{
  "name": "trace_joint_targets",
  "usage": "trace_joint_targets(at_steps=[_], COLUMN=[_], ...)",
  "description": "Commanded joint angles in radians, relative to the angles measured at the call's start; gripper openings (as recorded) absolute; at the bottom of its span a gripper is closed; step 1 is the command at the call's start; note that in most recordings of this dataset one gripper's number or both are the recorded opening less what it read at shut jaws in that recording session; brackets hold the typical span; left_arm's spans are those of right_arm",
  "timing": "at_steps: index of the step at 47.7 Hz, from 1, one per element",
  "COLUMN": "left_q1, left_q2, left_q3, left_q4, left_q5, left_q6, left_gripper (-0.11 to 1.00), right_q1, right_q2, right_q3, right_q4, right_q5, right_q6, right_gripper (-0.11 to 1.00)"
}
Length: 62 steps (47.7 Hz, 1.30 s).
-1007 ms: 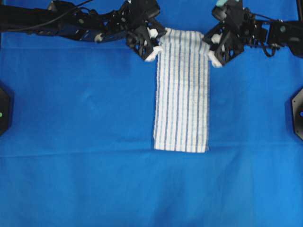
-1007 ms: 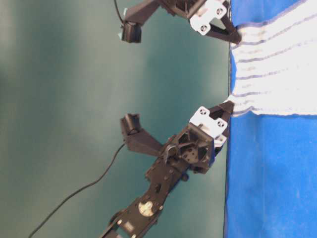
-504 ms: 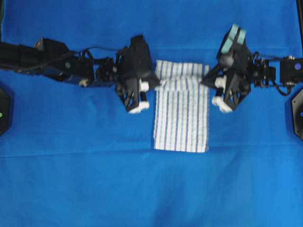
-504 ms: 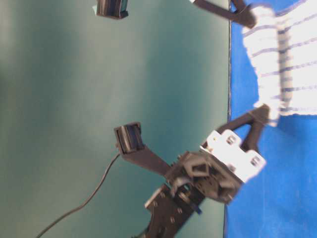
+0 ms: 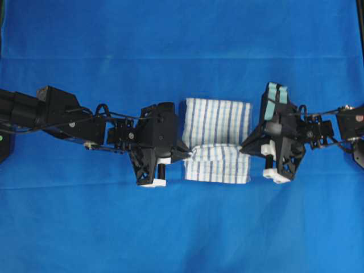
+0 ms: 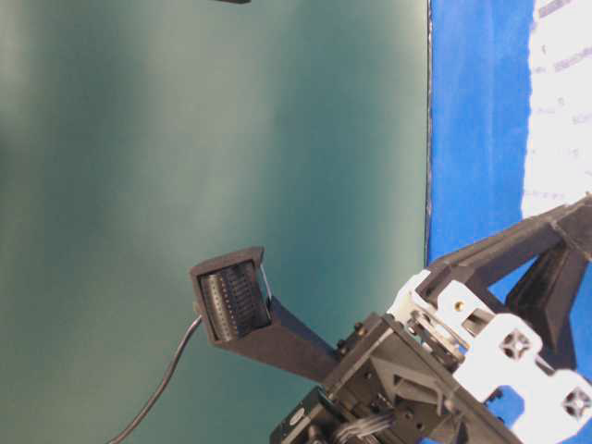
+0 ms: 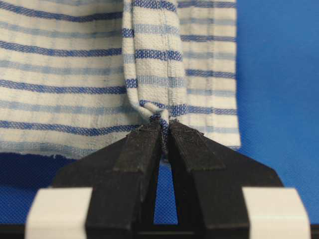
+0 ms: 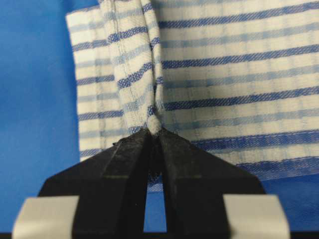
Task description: Fold the blue towel.
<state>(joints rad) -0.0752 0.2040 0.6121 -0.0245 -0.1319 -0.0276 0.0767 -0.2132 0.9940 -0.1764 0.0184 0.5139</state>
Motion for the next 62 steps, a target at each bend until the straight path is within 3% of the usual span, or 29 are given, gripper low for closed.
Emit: trace_joint_targets(at_steps=[1,22,25,31,34,38,40,42,49,62], left_q1=[-0.006,0.008,0.008,0.006,0.006,0.006,0.006,0.006,0.015,0.038], left_q2=[-0.023,0.021,0.02,0.011,-0.012,-0.064,-0.094,-0.126,-0.245,-0.423], left_q3=[-0.009,-0.012,-0.012,-0.012,-0.014,-0.009,-0.005,0.0,0.041,0.16], left_q4=[0.002,-0.002,-0.002,-0.002,-0.002,-0.002,-0.002,0.0,0.002,0.002], left_q5=[-0.009,-0.035,-0.035,-0.034,-0.026,-0.011,0.003,0.018,0.055,0.008], left_q6=[0.0,0.002,0.002,0.003,0.008,0.014,0.017,0.018,0.02,0.017], left_gripper=[0.03,0.05,0.14,0.45,0.62,0.75,0.76,0.75,0.75,0.75], right_q1=[0.006,0.015,0.021,0.041,0.044,0.049,0.051,0.051,0.051,0.035], right_q2=[-0.003,0.04,0.043,0.043,0.037,0.018,0.005,-0.018,-0.095,-0.273], right_q3=[-0.012,-0.035,-0.038,-0.048,-0.052,-0.063,-0.069,-0.075,-0.08,-0.069], right_q4=[0.003,0.002,0.003,0.003,0.003,0.005,0.003,0.002,-0.012,-0.11], right_q5=[-0.002,0.029,0.029,0.029,0.037,0.072,0.1,0.135,0.213,0.196], right_q6=[-0.002,-0.002,-0.002,0.0,0.0,0.0,-0.002,-0.002,-0.005,-0.008], right_gripper=[0.09,0.09,0.09,0.11,0.25,0.48,0.59,0.61,0.54,0.54])
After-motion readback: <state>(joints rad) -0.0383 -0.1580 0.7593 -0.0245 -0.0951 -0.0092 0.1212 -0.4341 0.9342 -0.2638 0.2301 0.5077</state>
